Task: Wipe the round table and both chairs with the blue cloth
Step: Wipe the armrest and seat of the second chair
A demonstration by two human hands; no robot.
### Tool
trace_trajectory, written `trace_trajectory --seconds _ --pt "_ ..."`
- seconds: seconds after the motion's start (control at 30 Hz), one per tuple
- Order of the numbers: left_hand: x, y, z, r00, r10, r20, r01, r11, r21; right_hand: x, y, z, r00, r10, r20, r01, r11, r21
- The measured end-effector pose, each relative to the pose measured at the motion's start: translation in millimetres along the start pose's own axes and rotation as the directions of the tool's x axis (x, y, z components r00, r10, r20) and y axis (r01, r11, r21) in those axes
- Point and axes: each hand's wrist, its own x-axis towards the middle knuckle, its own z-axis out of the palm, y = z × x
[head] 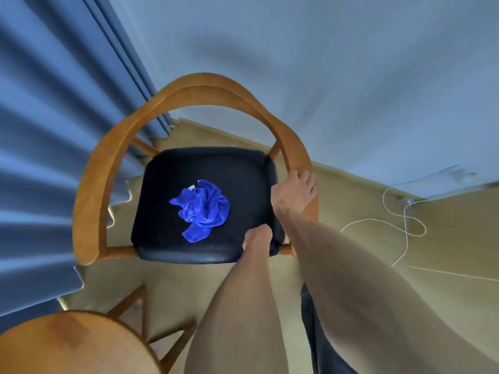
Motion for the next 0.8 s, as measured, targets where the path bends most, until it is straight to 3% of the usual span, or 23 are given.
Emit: trace_trajectory --seconds 0.07,0.13,0.2,0.33,0.43,0.53,0.6,0.67,0.8 --pt "17.5 -11.2 36.9 0.995 -0.020 0.096 0.028 0.996 -0.083 11.1 0.7 1.4 0.999 -0.046 0.015 0.047 0.999 -0.026" --pt "15.1 -14.6 65.0 0.994 -0.027 0.108 0.057 0.958 -0.279 27.1 5.4 0.4 0.996 -0.088 0.030 0.089 0.996 -0.031" --pt "-5.0 -15.1 72.2 0.978 -0.127 0.165 0.194 0.842 -0.503 40.4 9.7 -1.5 0.994 -0.100 0.051 0.100 0.995 0.016" --pt "-43.3 -18.4 81.0 0.961 -0.267 0.075 0.252 0.728 -0.638 41.1 26.0 -5.8 0.976 -0.188 0.106 0.188 0.982 0.008" --pt "-56.0 -18.6 99.3 0.950 -0.293 0.106 0.264 0.576 -0.774 41.6 38.3 -4.8 0.957 -0.260 0.131 0.264 0.965 -0.010" --pt "-62.1 -24.9 115.4 0.933 -0.323 0.159 0.277 0.362 -0.890 47.4 55.5 -11.0 0.964 -0.180 0.196 0.187 0.982 -0.018" --pt "-61.0 -28.5 119.6 0.935 -0.317 0.162 0.261 0.301 -0.917 47.0 63.1 -18.2 0.957 -0.120 0.266 0.102 0.992 0.080" --pt "-58.3 -32.1 120.6 0.937 -0.313 0.157 0.254 0.297 -0.920 48.7 68.5 -26.8 0.942 -0.102 0.319 0.039 0.980 0.197" --pt "-64.6 -44.7 106.9 0.934 -0.324 0.149 0.235 0.244 -0.941 55.2 68.3 -41.7 0.864 -0.005 0.504 -0.136 0.961 0.242"
